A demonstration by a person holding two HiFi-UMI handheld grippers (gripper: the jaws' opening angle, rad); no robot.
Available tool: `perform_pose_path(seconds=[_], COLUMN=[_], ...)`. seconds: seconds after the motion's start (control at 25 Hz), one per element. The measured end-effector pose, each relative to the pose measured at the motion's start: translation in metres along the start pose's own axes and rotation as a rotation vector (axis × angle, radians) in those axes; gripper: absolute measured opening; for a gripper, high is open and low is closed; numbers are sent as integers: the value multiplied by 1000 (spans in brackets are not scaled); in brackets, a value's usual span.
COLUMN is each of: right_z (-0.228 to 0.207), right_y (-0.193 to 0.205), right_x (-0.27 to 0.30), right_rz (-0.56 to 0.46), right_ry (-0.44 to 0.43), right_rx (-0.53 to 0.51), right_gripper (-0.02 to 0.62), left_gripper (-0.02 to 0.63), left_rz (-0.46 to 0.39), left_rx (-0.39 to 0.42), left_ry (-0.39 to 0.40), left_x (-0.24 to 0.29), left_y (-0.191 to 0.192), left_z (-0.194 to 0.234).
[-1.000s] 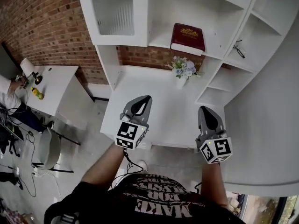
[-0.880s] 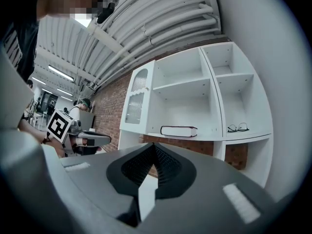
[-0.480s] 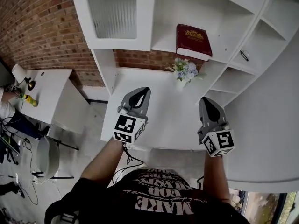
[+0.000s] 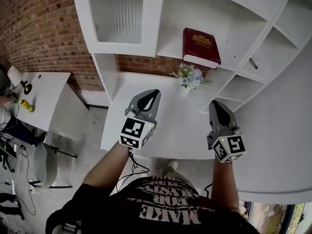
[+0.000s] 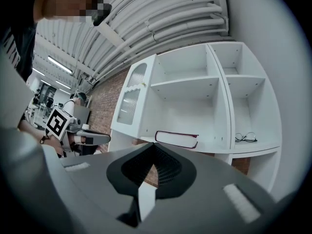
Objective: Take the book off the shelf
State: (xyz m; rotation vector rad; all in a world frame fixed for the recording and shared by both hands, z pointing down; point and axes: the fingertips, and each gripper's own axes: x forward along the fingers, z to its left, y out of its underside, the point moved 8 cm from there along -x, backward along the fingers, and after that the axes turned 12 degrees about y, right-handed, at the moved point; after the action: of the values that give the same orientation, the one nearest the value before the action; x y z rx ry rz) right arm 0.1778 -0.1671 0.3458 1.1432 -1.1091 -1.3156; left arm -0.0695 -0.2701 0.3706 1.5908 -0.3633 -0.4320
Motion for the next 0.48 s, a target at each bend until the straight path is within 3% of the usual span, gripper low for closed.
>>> perform_pose_path(seconds=[0.2, 0.48], right_z=[-18, -61], right_y=[6, 15], right_x=[20, 65], right_rz=[-29, -17], right_ry=[-54, -65], right_rx=[25, 78], right_gripper=[15, 35], left_gripper=[0, 0], left_rz=[6, -10], left_rx=[-5, -21], left_ry=[-14, -48], left_x=[23, 69], left_y=[-1, -10], left_z=[10, 23])
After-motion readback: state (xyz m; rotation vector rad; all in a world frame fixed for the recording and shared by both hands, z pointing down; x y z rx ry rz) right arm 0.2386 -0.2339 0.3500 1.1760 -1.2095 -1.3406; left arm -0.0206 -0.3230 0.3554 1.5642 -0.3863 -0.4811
